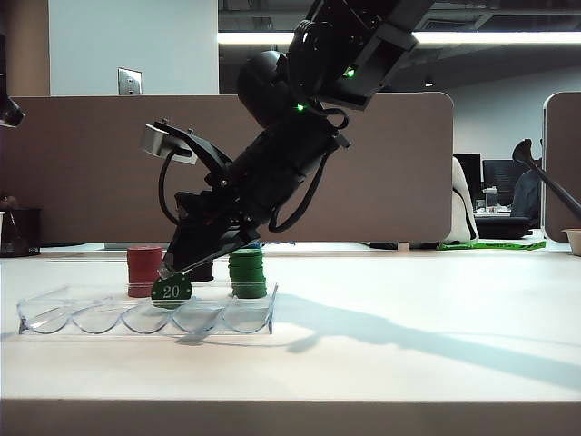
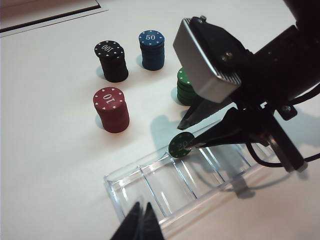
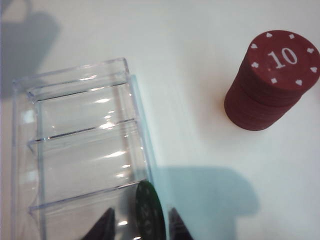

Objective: Pick up the chip in the box and place it on the pile of chips with the same color.

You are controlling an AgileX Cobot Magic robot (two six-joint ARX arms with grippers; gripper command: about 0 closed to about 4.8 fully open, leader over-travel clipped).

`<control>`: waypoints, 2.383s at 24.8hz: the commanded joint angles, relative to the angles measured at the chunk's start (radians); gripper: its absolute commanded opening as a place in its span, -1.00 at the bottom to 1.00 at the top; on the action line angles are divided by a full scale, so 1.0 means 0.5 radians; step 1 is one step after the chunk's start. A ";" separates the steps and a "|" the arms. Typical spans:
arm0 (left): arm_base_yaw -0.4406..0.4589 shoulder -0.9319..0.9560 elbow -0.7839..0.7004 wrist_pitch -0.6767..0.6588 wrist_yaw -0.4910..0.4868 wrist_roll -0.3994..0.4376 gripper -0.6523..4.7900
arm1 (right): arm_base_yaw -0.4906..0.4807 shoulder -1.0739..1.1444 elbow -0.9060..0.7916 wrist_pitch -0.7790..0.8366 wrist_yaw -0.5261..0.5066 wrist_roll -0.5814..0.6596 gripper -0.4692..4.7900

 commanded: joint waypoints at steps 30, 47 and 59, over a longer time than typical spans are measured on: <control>0.005 -0.003 0.006 0.012 0.010 0.023 -0.78 | 0.005 -0.010 0.005 -0.003 -0.011 -0.005 -0.50; 0.005 -0.003 0.006 0.011 0.010 0.023 -0.78 | 0.024 -0.014 0.005 -0.003 -0.010 -0.005 -0.82; 0.005 -0.003 0.006 0.012 0.010 0.023 -0.78 | 0.024 -0.047 0.006 0.002 -0.009 -0.003 -0.82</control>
